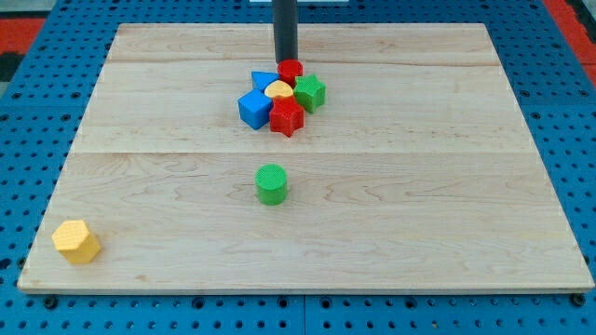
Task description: Move the green circle to the right side
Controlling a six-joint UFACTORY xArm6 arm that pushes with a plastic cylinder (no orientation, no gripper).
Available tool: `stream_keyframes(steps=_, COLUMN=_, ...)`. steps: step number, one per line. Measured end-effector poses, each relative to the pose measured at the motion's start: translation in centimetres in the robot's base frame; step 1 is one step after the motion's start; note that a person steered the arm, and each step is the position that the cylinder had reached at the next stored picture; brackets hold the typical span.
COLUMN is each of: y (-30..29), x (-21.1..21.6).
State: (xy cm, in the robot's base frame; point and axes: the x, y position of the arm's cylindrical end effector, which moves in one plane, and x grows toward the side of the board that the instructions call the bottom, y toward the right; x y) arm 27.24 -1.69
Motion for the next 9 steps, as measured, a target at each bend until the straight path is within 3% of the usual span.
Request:
stream_keyframes(steps=3, y=-0.2, x=0.6)
stream_keyframes(steps=4, y=-0.7, x=-2.2)
stream_keyframes(steps=6, y=-16.8, x=-2.1)
stream_keyframes(steps=7, y=-19.6, x=4.5)
stream_keyframes(steps=9, y=-15.7, x=17.2)
